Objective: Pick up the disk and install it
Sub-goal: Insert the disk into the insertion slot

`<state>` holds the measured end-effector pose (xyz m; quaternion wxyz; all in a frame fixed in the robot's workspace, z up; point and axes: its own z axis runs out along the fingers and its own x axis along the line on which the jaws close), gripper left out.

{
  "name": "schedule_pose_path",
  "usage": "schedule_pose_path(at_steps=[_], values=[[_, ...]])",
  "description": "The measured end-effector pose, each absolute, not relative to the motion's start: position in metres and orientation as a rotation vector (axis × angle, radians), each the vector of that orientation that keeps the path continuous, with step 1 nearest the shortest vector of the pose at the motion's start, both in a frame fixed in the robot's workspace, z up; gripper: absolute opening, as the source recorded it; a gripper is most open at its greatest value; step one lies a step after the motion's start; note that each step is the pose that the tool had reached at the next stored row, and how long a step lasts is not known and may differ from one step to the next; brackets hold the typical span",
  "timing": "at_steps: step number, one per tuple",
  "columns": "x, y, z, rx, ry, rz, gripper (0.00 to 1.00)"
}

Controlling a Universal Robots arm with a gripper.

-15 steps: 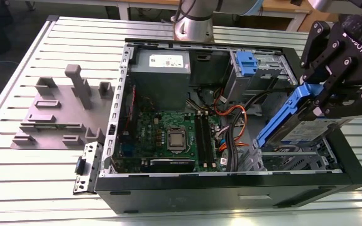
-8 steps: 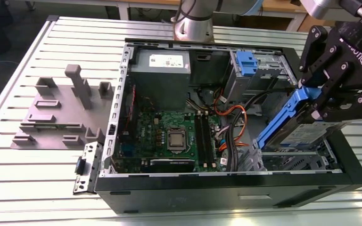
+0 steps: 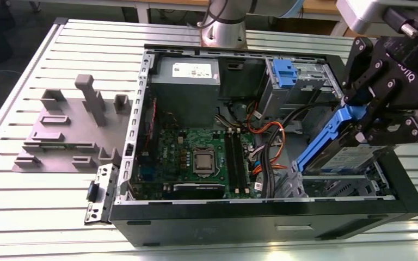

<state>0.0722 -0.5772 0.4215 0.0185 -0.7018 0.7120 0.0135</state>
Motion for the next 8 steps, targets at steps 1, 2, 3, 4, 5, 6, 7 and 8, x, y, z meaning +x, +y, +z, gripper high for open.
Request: schedule_pose_path(at_steps=[1,2,3,4,5,6,7,8], values=[[0.072,-0.577,0.42,-2.179,2.211,0.042,0.36],[0.072,-0.577,0.419,-2.179,2.211,0.042,0.36],[0.072,-0.577,0.417,-2.179,2.211,0.042,0.36],[0.072,-0.577,0.415,-2.179,2.211,0.042,0.36],[0.072,-0.577,0.414,-2.179,2.211,0.042,0.36],[0.072,-0.578,0.412,-2.179,2.211,0.042,0.36],[0.072,-0.578,0.411,-2.179,2.211,0.042,0.36],[0.072,-0.578,0.409,-2.179,2.211,0.042,0.36]])
